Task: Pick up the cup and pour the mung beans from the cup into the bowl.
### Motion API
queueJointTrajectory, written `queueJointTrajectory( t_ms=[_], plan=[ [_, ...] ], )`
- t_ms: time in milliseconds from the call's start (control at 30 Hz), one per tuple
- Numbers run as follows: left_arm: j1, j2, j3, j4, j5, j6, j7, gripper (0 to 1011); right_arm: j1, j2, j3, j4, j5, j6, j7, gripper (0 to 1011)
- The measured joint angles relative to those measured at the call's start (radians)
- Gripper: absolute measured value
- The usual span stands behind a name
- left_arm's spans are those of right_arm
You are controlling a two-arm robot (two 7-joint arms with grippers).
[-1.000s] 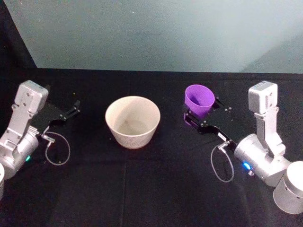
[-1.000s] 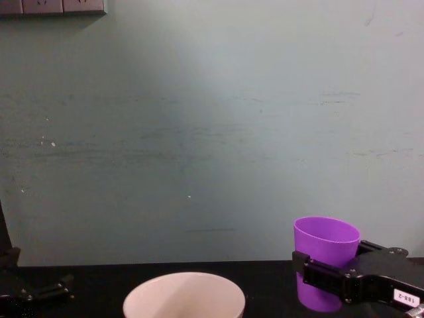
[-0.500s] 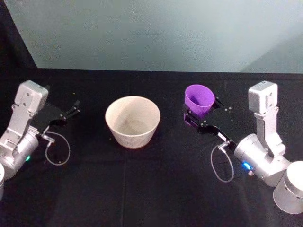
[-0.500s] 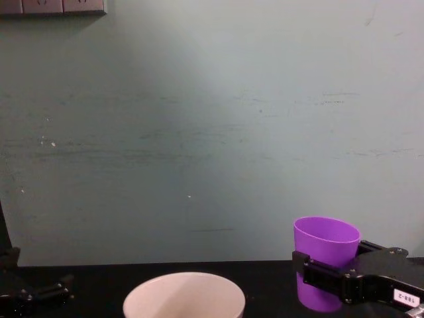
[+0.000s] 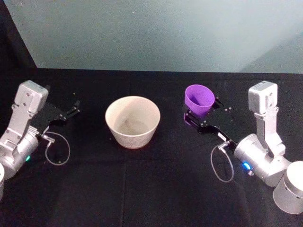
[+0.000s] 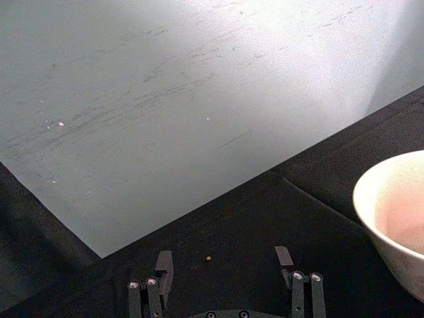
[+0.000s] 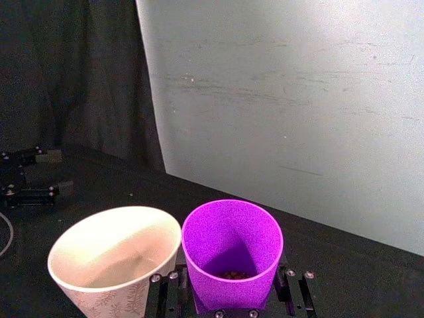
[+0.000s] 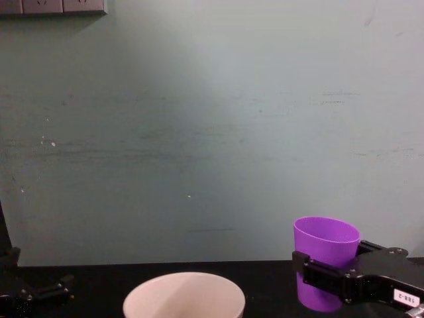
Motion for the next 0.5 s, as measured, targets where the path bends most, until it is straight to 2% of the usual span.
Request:
queueJointTrajectory(
  t_ms=[500],
  plan=[
    [0.0,0.0,0.0,0.0,0.0,0.0,0.0,1000,0.0,0.0,0.0,0.0,0.0,0.0,0.0,723]
  ],
)
